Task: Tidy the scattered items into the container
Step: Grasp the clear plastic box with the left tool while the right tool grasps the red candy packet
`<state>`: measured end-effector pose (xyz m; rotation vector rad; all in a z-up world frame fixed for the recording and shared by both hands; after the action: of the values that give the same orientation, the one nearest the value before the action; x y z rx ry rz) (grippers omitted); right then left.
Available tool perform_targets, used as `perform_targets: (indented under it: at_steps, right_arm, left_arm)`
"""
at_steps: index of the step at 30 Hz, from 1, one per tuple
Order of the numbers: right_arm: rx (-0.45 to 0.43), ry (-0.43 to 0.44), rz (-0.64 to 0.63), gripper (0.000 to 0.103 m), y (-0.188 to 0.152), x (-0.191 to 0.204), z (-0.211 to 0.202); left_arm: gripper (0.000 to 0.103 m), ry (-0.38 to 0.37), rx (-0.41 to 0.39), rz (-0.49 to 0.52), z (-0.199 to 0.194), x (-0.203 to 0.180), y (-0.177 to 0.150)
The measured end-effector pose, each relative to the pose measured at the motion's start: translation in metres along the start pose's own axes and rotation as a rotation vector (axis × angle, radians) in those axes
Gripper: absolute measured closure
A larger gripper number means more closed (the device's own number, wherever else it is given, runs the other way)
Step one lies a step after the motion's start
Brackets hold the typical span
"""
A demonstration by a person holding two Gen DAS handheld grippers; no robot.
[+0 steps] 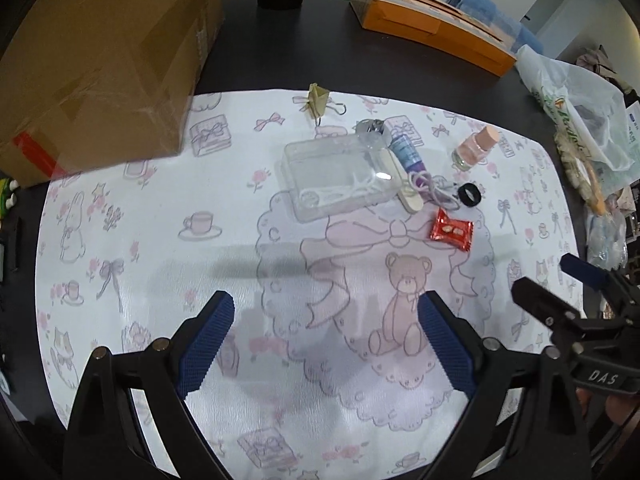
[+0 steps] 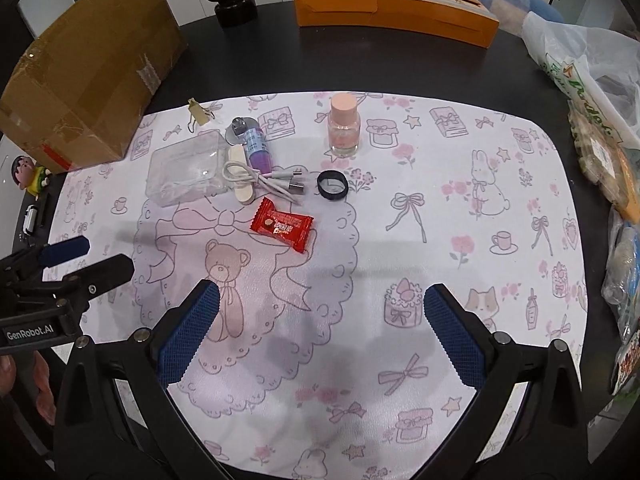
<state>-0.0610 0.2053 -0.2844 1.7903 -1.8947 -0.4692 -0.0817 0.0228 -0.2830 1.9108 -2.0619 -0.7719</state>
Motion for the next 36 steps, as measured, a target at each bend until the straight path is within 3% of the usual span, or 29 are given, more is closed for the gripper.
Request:
perform_targets:
  at_steps: [11, 22, 29, 32, 35, 36]
  right_arm:
    - [0.056, 0.003, -0.083, 0.006, 0.006, 0.009, 0.058]
    - [0.080, 0.005, -0.130, 0.008, 0.009, 0.018, 0.084]
    - [0.068, -0.007, -0.132, 0.012, 0.013, 0.024, 0.088]
    - [0.050, -0.008, -0.131, 0.023, 0.014, 0.025, 0.084]
    - [0.037, -0.014, -0.128, 0.051, 0.016, 0.024, 0.079]
    - [0.037, -0.018, -0.127, 0.069, 0.017, 0.023, 0.078]
  left_arm:
    - [0.011, 0.011, 0.022, 0.045, 0.062, -0.011, 0.034]
    - [0.011, 0.020, 0.034, -0.003, 0.087, -0.011, 0.043]
    - [0.011, 0.054, 0.027, 0.024, 0.094, -0.013, 0.045]
    - [0.011, 0.059, 0.024, 0.039, 0.095, -0.014, 0.046]
    - [0.014, 0.059, 0.017, 0.045, 0.094, -0.013, 0.045]
    - [0.017, 0.067, 0.014, 0.050, 0.093, -0.012, 0.045]
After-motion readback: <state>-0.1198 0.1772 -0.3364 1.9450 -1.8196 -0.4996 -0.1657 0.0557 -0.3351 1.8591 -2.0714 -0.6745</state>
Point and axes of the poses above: each gripper's, at about its wrist camera, not at the fingertips, and z roughly the way its jaws point, x to its left, y to its top, the point moved 4 cm from there along z, roughly the way its jaws point, and after that the axes turned 15 degrees about -x, right-handed, at the moved point
